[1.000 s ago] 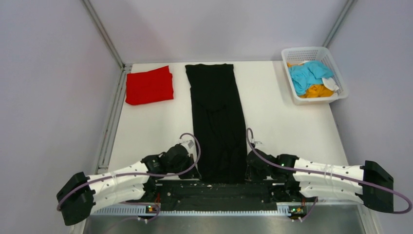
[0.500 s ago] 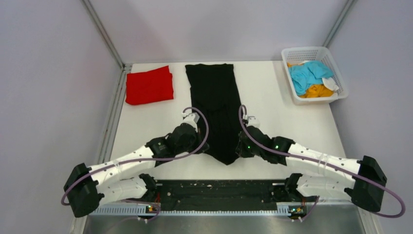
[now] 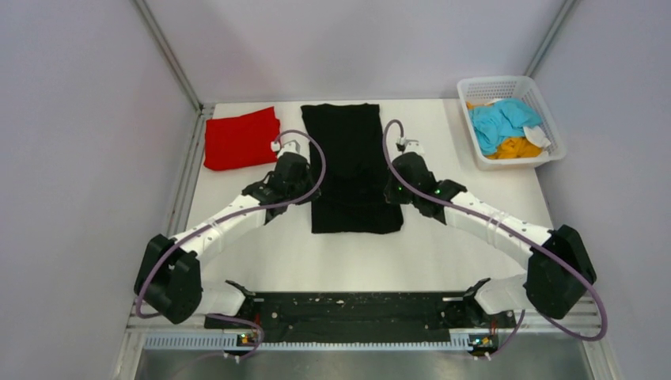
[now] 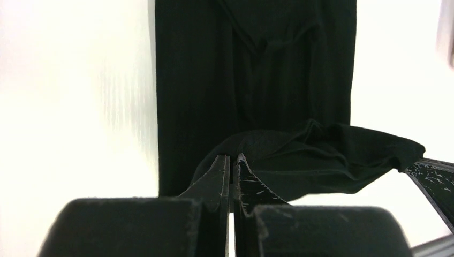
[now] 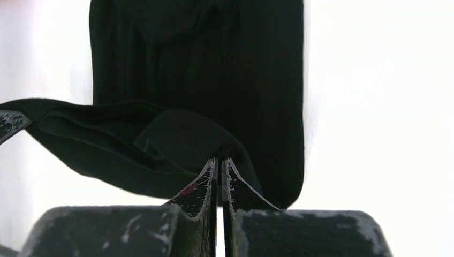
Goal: Fold and stack the t-shirts
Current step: Fold the folded rectangular tshirt in 1/3 of the way
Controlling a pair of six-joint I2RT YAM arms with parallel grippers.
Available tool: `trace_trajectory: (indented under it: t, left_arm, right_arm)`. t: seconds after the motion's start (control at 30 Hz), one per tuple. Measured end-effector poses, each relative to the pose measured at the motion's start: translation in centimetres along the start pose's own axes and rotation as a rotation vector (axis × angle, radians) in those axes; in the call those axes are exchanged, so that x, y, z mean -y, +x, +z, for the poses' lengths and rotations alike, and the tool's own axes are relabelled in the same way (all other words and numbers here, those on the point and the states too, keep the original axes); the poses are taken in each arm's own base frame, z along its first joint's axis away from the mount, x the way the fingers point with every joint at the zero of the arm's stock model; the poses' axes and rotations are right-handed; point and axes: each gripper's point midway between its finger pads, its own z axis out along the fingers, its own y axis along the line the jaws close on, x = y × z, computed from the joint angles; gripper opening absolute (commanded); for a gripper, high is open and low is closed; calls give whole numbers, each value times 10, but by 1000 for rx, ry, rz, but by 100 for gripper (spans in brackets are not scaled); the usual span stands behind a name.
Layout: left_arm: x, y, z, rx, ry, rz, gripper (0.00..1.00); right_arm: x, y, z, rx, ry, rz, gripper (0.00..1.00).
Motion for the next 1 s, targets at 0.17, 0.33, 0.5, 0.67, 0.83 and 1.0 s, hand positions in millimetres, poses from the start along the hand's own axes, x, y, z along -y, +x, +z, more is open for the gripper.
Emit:
trace_trajectory:
  t: [0.17,0.33,0.5,0.67,0.83,1.0]
  left_arm:
    - [0,-30,10,44,-21,-18,0]
    - [-8,-53,30,52,-56,-33,0]
    - [-18,-64,55,29,-90,-36,0]
    - [-25,-74,75,8,-106,-36,0]
    - [-28,-76,102,-55,-79,-35,18]
    - [-35,-72,125,-104,-75,-48,55]
  right_arm:
    - [-3,-35,19,40,3,-18,0]
    - [-1,-55,40,57,-1,-25,0]
    - [7,-66,62,62,9,-46,0]
    - [11,-75,84,78,0,-88,0]
    - [21,-75,117,62,20,-98,0]
    - [33,-77,147,63,41,-106,44]
